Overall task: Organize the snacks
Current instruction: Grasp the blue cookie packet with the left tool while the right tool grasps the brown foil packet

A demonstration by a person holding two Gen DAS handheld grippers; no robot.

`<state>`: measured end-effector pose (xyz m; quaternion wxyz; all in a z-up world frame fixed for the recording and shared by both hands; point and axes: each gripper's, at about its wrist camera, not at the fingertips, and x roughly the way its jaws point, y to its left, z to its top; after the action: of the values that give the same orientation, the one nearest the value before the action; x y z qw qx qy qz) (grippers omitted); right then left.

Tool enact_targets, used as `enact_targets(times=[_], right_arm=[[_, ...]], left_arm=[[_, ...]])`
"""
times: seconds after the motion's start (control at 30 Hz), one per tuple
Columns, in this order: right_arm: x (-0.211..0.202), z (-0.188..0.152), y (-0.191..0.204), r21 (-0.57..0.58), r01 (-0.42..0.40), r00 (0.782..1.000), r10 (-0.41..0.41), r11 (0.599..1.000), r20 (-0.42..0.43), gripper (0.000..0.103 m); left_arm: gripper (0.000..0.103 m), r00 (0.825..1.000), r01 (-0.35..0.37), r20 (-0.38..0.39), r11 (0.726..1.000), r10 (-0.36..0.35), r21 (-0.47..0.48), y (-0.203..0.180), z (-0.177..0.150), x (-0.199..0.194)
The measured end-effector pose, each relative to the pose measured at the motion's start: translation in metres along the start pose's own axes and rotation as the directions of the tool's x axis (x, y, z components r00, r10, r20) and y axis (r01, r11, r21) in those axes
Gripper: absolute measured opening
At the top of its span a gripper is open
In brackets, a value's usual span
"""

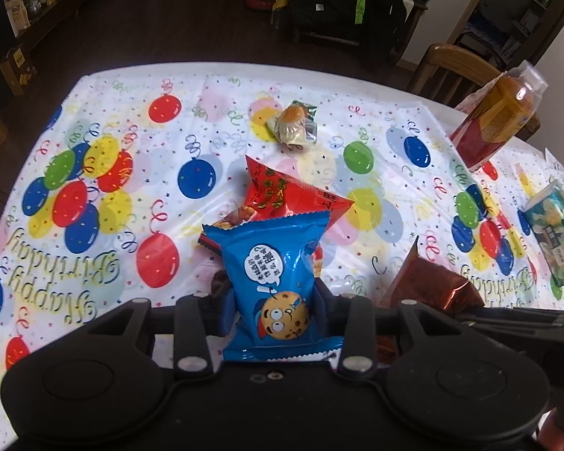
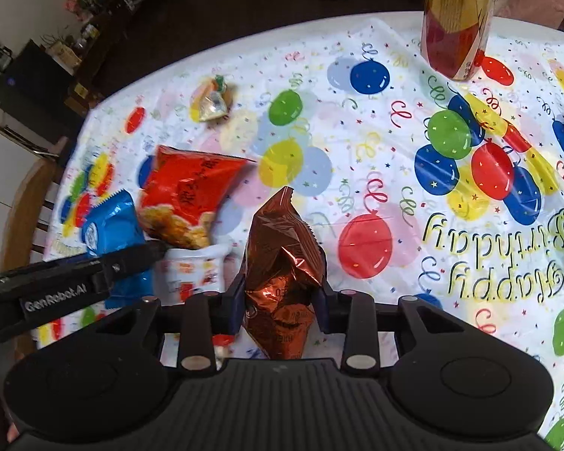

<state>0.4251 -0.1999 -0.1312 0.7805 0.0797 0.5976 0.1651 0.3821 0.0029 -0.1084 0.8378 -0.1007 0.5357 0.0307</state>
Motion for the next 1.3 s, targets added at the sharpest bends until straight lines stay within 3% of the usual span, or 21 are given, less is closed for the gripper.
enact_targets(times=[0.37,0.77,1.3], right_arm=[[-0.060,-0.024,0.017,-0.051,-0.029,0.997,0.033,0.998,0.070,0.034],[-0.118,-0.076,0.043,-0.106,-0.049,0.993,0.060,0.993,0.100,0.034],[-0.153,-0.152,0.072,-0.171,-0.069,0.993,0.085,0.983,0.088,0.034]], left_arm=[[0.038,0.999,0.018,0.035,0.999,-0.019,0.029,0.006,-0.019,-0.052],[0.038,0.996,0.071,0.045,0.994,-0.075,0.087,0.007,-0.056,-0.110],[0.038,0.992,0.125,0.012,0.980,-0.129,0.153,0.020,-0.119,-0.157]])
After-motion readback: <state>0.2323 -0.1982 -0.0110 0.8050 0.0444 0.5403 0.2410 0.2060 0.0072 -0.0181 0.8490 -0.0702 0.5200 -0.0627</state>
